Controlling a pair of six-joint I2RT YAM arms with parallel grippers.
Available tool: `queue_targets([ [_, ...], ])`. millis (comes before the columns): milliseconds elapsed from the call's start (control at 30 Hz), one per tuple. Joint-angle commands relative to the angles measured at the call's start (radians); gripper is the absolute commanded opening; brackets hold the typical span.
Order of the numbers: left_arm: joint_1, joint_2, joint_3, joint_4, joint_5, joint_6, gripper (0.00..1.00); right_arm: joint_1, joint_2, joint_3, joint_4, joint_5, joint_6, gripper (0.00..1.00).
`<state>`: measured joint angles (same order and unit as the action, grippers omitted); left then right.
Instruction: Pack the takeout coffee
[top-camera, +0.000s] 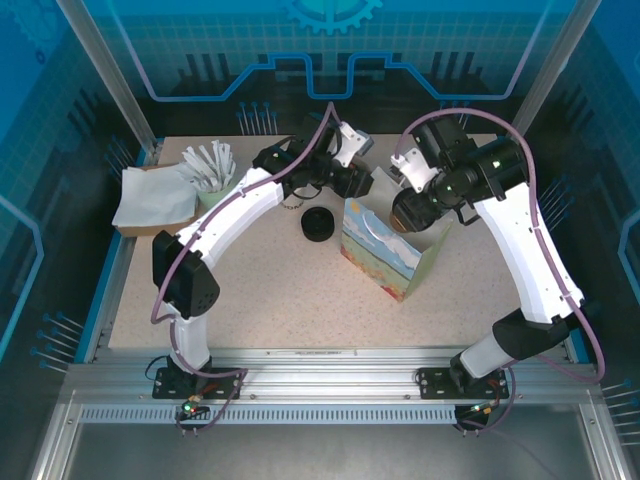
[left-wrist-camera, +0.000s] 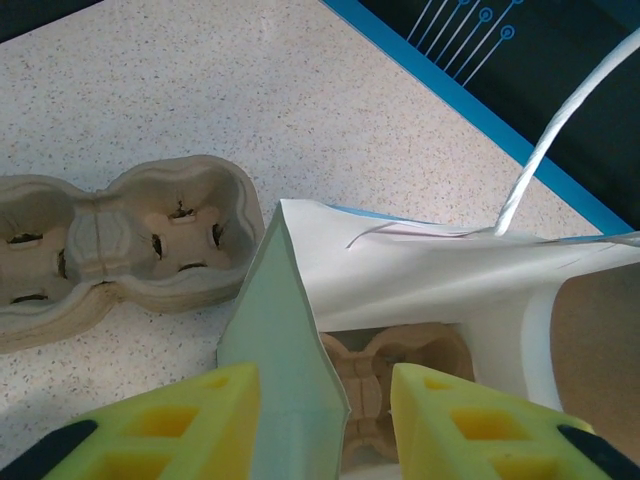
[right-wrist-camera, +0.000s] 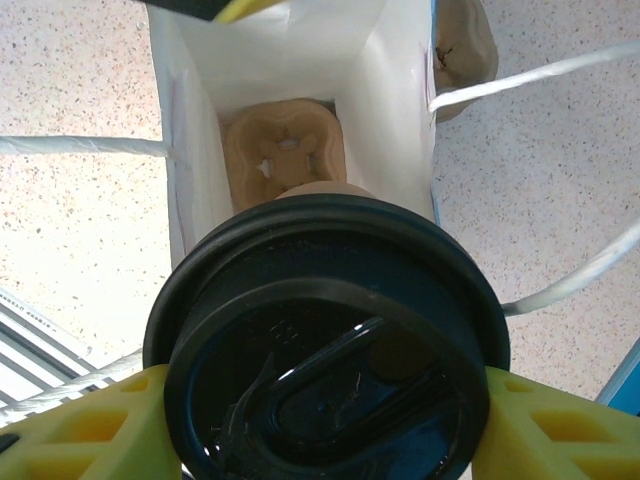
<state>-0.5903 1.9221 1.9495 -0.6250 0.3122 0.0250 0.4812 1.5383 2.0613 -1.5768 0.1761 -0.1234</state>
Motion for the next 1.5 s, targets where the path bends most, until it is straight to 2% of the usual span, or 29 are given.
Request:
queue_targets([
  [0,-0.008,0.014,0.036,-0.023,0.029,0.029,0.37,-0.014,0.013,-0.014,-0.034,-0.01,-0.01,0.4],
  [167,-0.006,0.021,0.038,-0.023,0.034,0.042,0.33,-0.009,0.019,-0.05,-0.041,-0.024,-0.027,0.4],
  [633,-0.007,0.032,0.039,-0.019,0.055,0.064,0.32,-0.005,0.054,-0.129,-0.034,-0.038,-0.104,0.4],
  [1167,-0.005,0.032,0.034,-0.018,0.059,0.084,0.3,-0.065,0.072,0.019,-0.054,-0.123,-0.073,0.4],
  [1467,-0.005,0.029,0.031,-0.022,0.055,0.088,0.3,-0.075,0.099,-0.003,-0.051,-0.068,-0.081,0.4],
])
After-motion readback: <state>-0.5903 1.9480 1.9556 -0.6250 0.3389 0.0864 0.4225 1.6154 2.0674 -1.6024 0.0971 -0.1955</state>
